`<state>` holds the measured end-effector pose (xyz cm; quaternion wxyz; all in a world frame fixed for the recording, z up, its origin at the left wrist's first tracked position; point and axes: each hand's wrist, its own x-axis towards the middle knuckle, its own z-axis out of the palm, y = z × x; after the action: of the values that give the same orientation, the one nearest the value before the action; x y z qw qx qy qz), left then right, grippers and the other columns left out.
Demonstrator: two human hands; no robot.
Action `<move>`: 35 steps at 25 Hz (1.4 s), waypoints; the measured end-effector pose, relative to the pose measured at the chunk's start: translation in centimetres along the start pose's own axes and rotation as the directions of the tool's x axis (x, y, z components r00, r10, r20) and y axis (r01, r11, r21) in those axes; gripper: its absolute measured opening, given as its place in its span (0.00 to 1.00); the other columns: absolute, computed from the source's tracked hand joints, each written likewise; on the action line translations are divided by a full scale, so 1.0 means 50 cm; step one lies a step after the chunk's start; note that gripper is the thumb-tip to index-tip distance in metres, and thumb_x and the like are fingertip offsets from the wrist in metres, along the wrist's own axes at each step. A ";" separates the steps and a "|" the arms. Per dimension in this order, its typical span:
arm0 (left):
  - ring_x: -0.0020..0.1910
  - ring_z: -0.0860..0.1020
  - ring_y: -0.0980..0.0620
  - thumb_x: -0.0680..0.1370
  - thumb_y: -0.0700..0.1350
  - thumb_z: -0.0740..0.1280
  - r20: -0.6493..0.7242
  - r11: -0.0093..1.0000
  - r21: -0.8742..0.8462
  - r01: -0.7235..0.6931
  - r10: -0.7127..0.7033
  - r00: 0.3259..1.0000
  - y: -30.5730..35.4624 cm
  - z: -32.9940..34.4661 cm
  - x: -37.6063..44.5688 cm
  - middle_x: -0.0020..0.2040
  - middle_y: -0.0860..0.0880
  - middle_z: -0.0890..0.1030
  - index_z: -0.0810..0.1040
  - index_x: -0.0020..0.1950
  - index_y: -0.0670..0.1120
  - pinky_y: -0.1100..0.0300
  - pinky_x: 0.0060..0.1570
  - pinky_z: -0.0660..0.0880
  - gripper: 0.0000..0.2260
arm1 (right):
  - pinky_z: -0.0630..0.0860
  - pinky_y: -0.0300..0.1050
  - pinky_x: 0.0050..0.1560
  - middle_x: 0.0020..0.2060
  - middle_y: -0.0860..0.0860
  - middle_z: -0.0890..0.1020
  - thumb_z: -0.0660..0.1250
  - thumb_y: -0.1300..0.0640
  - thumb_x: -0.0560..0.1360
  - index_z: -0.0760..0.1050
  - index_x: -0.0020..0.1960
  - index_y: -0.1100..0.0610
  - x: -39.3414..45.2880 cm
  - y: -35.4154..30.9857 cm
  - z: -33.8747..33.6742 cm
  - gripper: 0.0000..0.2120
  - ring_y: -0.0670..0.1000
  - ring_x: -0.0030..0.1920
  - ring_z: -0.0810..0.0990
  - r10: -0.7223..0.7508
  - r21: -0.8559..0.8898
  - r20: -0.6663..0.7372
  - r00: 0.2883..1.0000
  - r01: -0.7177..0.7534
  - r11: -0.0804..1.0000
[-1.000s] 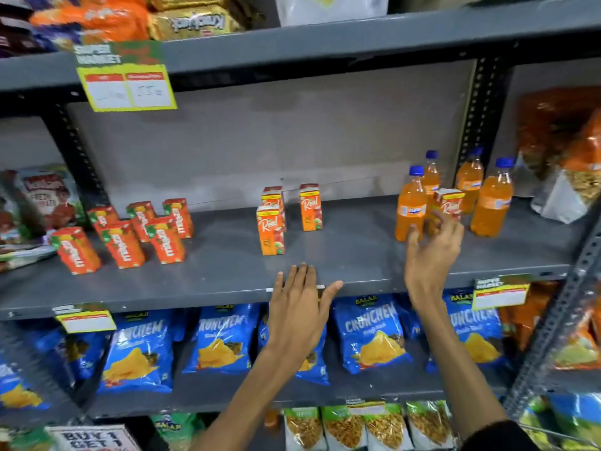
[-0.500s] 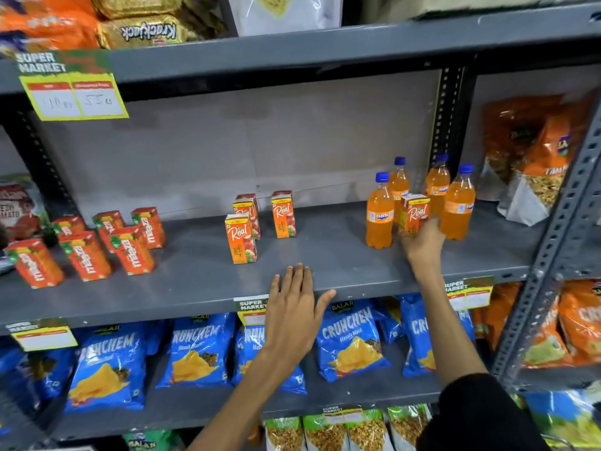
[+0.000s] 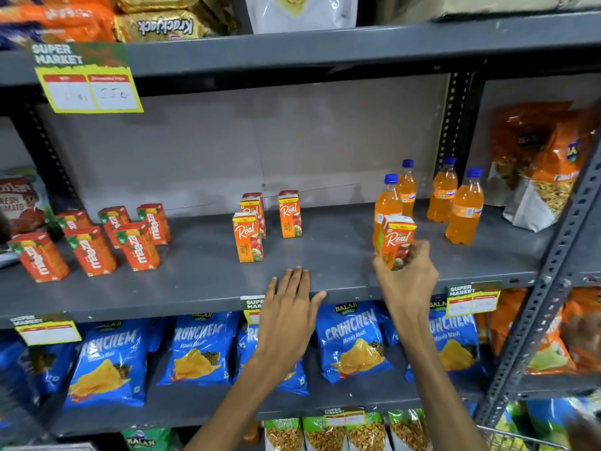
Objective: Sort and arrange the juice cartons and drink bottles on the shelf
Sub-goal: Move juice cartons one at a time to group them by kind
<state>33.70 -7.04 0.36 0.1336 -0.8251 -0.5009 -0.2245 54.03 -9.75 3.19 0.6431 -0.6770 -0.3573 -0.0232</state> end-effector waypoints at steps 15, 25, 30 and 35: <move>0.69 0.75 0.46 0.81 0.59 0.52 -0.105 1.000 0.014 -0.005 0.006 0.994 -0.118 0.009 -0.029 0.68 0.44 0.79 0.75 0.70 0.41 0.45 0.68 0.73 0.28 | 0.79 0.52 0.51 0.55 0.59 0.81 0.81 0.50 0.64 0.65 0.57 0.60 -0.051 -0.150 0.270 0.32 0.60 0.56 0.81 0.023 -0.104 0.468 0.883 0.029 0.994; 0.72 0.71 0.46 0.82 0.60 0.53 -0.135 0.983 -0.180 -0.045 0.021 0.991 -0.134 0.006 -0.038 0.71 0.43 0.76 0.72 0.72 0.42 0.51 0.75 0.61 0.28 | 0.73 0.46 0.55 0.60 0.57 0.72 0.79 0.53 0.67 0.65 0.61 0.58 -0.123 -0.150 0.204 0.31 0.57 0.60 0.74 -0.008 -0.018 0.417 0.909 0.017 1.000; 0.71 0.72 0.49 0.82 0.59 0.56 -0.143 0.916 -0.402 -0.012 -0.050 0.988 -0.170 -0.027 -0.081 0.70 0.46 0.77 0.74 0.72 0.43 0.55 0.74 0.65 0.26 | 0.65 0.35 0.52 0.56 0.49 0.75 0.69 0.50 0.76 0.69 0.60 0.54 -0.199 -0.186 0.172 0.17 0.48 0.55 0.74 -0.172 0.107 0.406 0.898 0.140 0.984; 0.56 0.79 0.52 0.82 0.49 0.65 -0.295 0.902 -0.431 0.006 -0.147 0.944 -0.318 -0.099 -0.147 0.56 0.50 0.85 0.82 0.58 0.46 0.57 0.58 0.75 0.10 | 0.70 0.38 0.59 0.58 0.50 0.79 0.67 0.50 0.77 0.72 0.62 0.54 -0.313 -0.277 0.250 0.16 0.50 0.58 0.77 -0.305 0.182 0.486 0.819 0.247 0.952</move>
<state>15.51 -7.54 0.86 0.0217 -0.7662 -0.4439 -0.4641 29.93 -6.89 5.17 0.5523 -0.5632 -0.6089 0.0829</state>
